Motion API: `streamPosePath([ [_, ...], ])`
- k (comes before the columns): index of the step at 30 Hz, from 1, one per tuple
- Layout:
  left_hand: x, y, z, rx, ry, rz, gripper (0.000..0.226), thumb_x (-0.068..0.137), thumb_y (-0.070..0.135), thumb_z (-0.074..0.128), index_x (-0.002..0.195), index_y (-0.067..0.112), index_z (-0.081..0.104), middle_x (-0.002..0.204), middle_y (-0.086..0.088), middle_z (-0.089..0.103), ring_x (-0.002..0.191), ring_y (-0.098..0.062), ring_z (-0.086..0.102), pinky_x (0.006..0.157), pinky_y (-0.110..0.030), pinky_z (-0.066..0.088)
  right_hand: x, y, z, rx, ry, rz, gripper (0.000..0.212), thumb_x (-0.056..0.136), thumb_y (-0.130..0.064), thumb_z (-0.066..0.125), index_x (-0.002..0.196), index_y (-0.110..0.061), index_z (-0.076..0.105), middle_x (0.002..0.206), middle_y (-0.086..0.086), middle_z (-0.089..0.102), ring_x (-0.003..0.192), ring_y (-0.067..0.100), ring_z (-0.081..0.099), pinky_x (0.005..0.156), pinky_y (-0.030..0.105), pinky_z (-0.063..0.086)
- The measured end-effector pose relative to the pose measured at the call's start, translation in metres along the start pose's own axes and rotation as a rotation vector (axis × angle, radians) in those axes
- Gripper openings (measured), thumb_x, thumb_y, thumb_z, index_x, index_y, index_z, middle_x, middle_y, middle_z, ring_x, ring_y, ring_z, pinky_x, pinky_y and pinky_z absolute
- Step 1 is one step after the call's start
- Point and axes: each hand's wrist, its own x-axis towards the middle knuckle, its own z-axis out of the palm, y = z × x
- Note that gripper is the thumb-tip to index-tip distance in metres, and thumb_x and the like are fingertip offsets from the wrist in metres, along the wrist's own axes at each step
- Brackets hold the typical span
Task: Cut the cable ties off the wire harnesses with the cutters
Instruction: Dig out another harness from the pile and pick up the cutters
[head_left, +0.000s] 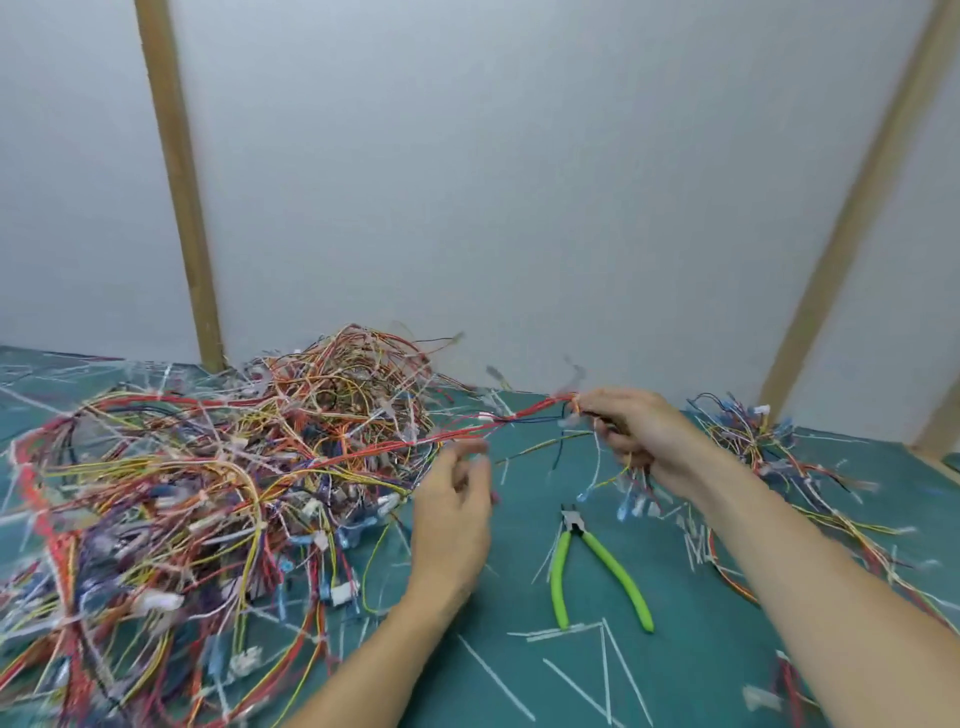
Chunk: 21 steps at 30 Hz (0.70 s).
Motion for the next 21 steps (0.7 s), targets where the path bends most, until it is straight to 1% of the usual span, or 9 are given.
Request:
streamPosePath([
  [2, 0.006, 0.012, -0.002, -0.241, 0.116, -0.037, 0.018, 0.105, 0.022, 0.050, 0.092, 0.018, 0.063, 0.062, -0.007, 0.059, 0.046, -0.016, 0.039, 0.044, -0.026, 0.033, -0.002, 0.002, -0.004, -0.064, -0.014, -0.026, 0.023, 0.100, -0.021, 0.062, 0.082, -0.019, 0.075, 0.067, -0.001, 0.053, 0.041, 0.004, 0.027, 0.037, 0.016, 0.013],
  [4, 0.012, 0.018, -0.006, -0.412, 0.226, -0.111, 0.029, 0.107, 0.031, 0.045, 0.099, 0.014, 0.067, 0.057, -0.003, 0.057, 0.043, -0.015, 0.036, 0.039, -0.024, 0.028, -0.013, 0.006, 0.001, -0.282, -0.160, 0.004, 0.021, 0.100, -0.024, 0.063, 0.083, -0.021, 0.075, 0.066, -0.001, 0.054, 0.045, 0.007, 0.036, 0.039, 0.017, 0.022],
  [6, 0.016, 0.018, -0.009, -0.429, 0.288, -0.151, 0.042, 0.107, 0.036, 0.042, 0.089, 0.007, 0.067, 0.052, 0.000, 0.054, 0.041, -0.012, 0.036, 0.038, -0.022, 0.026, -0.022, 0.006, 0.001, -0.322, -0.274, 0.030, 0.023, 0.101, -0.025, 0.061, 0.084, -0.022, 0.076, 0.066, -0.004, 0.057, 0.048, 0.006, 0.043, 0.043, 0.017, 0.030],
  [9, 0.010, 0.018, -0.006, -0.319, 0.276, -0.129, 0.049, 0.107, 0.039, 0.043, 0.074, 0.007, 0.061, 0.052, -0.002, 0.053, 0.042, -0.012, 0.037, 0.039, -0.021, 0.027, -0.023, -0.006, 0.004, 0.189, -0.069, -0.025, 0.034, 0.103, -0.011, 0.053, 0.079, -0.020, 0.075, 0.065, -0.004, 0.055, 0.046, 0.004, 0.043, 0.045, 0.015, 0.035],
  [11, 0.011, 0.020, -0.006, -0.403, 0.310, -0.146, 0.044, 0.108, 0.037, 0.042, 0.077, 0.012, 0.061, 0.052, 0.000, 0.055, 0.039, -0.010, 0.040, 0.036, -0.019, 0.029, -0.025, -0.012, 0.022, 0.286, -0.019, -0.108, 0.035, 0.104, -0.007, 0.049, 0.079, -0.019, 0.070, 0.061, -0.004, 0.054, 0.042, 0.006, 0.044, 0.041, 0.017, 0.037],
  [13, 0.018, 0.020, -0.010, -0.484, 0.353, -0.180, 0.042, 0.108, 0.038, 0.040, 0.083, 0.014, 0.064, 0.050, 0.002, 0.056, 0.037, -0.008, 0.039, 0.034, -0.018, 0.028, -0.027, -0.010, 0.041, 0.055, -0.081, -0.193, 0.030, 0.106, -0.011, 0.052, 0.081, -0.017, 0.067, 0.061, -0.005, 0.061, 0.045, 0.009, 0.051, 0.044, 0.018, 0.043],
  [16, 0.023, 0.020, -0.017, -0.477, 0.331, -0.188, 0.038, 0.105, 0.043, 0.045, 0.087, 0.016, 0.065, 0.051, 0.008, 0.053, 0.039, -0.005, 0.038, 0.035, -0.016, 0.028, -0.023, -0.016, 0.038, -0.208, -0.140, -0.249, 0.029, 0.107, -0.015, 0.054, 0.082, -0.016, 0.069, 0.068, -0.009, 0.070, 0.058, 0.008, 0.060, 0.058, 0.017, 0.049],
  [19, 0.018, 0.019, -0.016, -0.359, 0.256, -0.149, 0.032, 0.103, 0.041, 0.052, 0.085, 0.019, 0.068, 0.059, 0.005, 0.056, 0.046, -0.006, 0.040, 0.040, -0.019, 0.031, -0.021, -0.029, 0.022, -0.474, -0.311, -0.142, 0.025, 0.106, -0.017, 0.056, 0.088, -0.019, 0.073, 0.082, -0.008, 0.075, 0.071, 0.000, 0.066, 0.069, 0.016, 0.048],
  [21, 0.018, 0.018, -0.018, -0.334, 0.265, -0.158, 0.038, 0.100, 0.041, 0.057, 0.076, 0.015, 0.068, 0.061, 0.003, 0.056, 0.048, -0.007, 0.043, 0.043, -0.021, 0.032, -0.019, -0.035, 0.012, -0.754, -0.381, -0.030, 0.018, 0.103, -0.022, 0.060, 0.096, -0.022, 0.077, 0.095, -0.001, 0.077, 0.082, 0.004, 0.066, 0.077, 0.027, 0.048],
])
